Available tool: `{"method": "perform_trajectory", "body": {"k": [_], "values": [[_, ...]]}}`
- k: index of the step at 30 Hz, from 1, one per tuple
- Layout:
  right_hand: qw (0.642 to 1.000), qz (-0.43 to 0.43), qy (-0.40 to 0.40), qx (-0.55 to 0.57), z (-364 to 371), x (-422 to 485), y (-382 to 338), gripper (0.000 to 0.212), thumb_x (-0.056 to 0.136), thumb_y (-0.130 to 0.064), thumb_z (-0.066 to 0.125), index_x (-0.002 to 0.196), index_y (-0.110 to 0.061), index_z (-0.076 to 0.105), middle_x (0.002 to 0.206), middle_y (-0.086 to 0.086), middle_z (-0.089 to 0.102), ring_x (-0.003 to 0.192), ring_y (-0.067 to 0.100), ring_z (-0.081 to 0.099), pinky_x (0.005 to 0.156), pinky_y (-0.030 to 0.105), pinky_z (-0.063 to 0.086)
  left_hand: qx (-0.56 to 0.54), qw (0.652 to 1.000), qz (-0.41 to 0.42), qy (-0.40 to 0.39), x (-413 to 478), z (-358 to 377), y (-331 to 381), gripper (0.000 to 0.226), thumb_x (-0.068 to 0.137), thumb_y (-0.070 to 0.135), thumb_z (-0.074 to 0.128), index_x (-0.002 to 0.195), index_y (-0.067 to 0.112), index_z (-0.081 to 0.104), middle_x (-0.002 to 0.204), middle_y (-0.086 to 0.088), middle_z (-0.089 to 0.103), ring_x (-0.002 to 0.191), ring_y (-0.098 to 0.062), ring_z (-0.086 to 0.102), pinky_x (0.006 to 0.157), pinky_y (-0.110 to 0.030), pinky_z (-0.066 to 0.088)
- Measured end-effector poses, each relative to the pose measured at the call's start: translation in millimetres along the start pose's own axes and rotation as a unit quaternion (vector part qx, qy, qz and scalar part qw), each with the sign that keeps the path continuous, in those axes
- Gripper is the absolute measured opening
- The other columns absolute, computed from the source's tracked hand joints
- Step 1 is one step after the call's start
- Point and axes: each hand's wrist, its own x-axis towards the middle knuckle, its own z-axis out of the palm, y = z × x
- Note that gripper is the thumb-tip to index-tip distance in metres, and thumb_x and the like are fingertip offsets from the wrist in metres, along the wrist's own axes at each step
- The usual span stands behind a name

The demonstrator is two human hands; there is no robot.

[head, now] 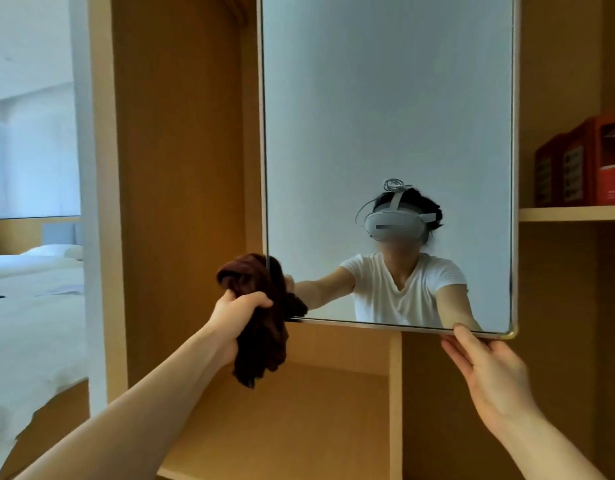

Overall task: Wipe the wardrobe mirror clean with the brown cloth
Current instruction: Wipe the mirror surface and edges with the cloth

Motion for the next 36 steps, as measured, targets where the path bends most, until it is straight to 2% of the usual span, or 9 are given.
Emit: {"method": "perform_trajectory", "body": {"k": [3,7,10,16,21,26,29,33,36], "values": [[1.0,0.005,0.004,0.004,3.4,-3.4,-2.8,0.019,0.09,-0.005,0.056,0.109,-0.007,0.058,0.114,0.013,0.063,0.106,0.023,0.061,0.094,0.042,0.046,0.022,0.999,0.031,-0.021,3.9,7.0,19.1,0.044,0.08,0.007,0.065,0.121,0.018,0.055,0.104,-0.008,0.066,0.091,-0.03,0.064,0.066,-0.038,0.054],[1.0,0.022,0.013,0.012,6.1,-5.3,-5.7,0.016,0.091,-0.004,0.053,0.104,-0.011,0.058,0.111,0.012,0.062,0.105,0.024,0.06,0.095,0.045,0.045,0.008,0.994,0.103,-0.02,17.4,18.3,72.7,0.047,0.08,0.01,0.066,0.123,0.022,0.053,0.108,-0.008,0.064,0.095,-0.032,0.062,0.085,-0.049,0.053],[0.999,0.032,0.033,0.02,9.4,-4.4,-8.4,0.017,0.09,-0.002,0.054,0.104,-0.01,0.056,0.107,0.011,0.062,0.1,0.024,0.06,0.095,0.044,0.044,-0.012,0.989,0.142,-0.023,20.8,23.9,104.9,0.042,0.079,0.017,0.069,0.116,0.03,0.053,0.103,-0.004,0.066,0.094,-0.031,0.062,0.084,-0.05,0.054],[0.996,0.058,0.072,0.007,17.5,-3.1,-9.5,0.032,0.087,0.002,0.057,0.117,-0.005,0.053,0.099,0.011,0.061,0.096,0.027,0.06,0.091,0.044,0.047,-0.02,0.995,0.077,-0.059,22.9,14.5,56.7,0.048,0.077,0.032,0.074,0.12,0.032,0.053,0.108,-0.01,0.067,0.095,-0.035,0.066,0.081,-0.051,0.055],[0.994,0.055,0.095,-0.004,22.5,-8.0,-13.7,0.022,0.089,0.002,0.055,0.109,-0.004,0.052,0.094,0.012,0.06,0.095,0.028,0.06,0.09,0.045,0.046,-0.049,0.995,0.075,-0.044,25.7,21.2,55.0,0.054,0.077,0.028,0.074,0.126,0.027,0.052,0.108,-0.011,0.067,0.095,-0.035,0.065,0.083,-0.051,0.054],[0.976,0.12,0.065,-0.172,28.3,-17.3,-23.4,0.013,0.093,-0.014,0.055,0.09,-0.002,0.058,0.086,0.02,0.069,0.084,0.031,0.065,0.073,0.043,0.052,-0.08,0.987,0.136,-0.034,26.6,36.7,97.5,0.061,0.078,0.028,0.074,0.132,0.03,0.046,0.113,-0.008,0.065,0.098,-0.033,0.064,0.088,-0.054,0.051],[0.922,0.081,-0.034,-0.376,42.1,-28.4,-18.8,0.013,0.093,-0.018,0.056,0.091,-0.01,0.067,0.072,0.004,0.073,0.076,0.02,0.068,0.063,0.03,0.053,-0.063,0.99,0.126,-0.027,25.1,36.9,93.5,0.063,0.079,0.032,0.073,0.134,0.029,0.043,0.113,-0.006,0.063,0.098,-0.031,0.063,0.089,-0.051,0.052],[0.745,-0.246,-0.188,-0.591,67.3,-45.9,-2.4,0.025,0.096,-0.028,0.049,0.118,-0.029,0.061,0.112,-0.021,0.054,0.1,-0.007,0.048,0.077,0.0,0.034,-0.069,0.991,0.108,-0.03,25.3,34.2,77.7,0.06,0.08,0.031,0.071,0.134,0.025,0.045,0.112,-0.006,0.064,0.098,-0.03,0.063,0.088,-0.047,0.052],[0.653,-0.354,-0.242,-0.624,82.0,-47.4,7.5,0.034,0.099,-0.025,0.043,0.132,-0.027,0.051,0.13,-0.015,0.043,0.116,-0.004,0.036,0.089,-0.001,0.027,-0.066,0.993,0.096,-0.031,23.7,31.5,66.3,0.059,0.081,0.031,0.071,0.134,0.024,0.046,0.113,-0.007,0.065,0.098,-0.03,0.064,0.086,-0.046,0.053]]}}
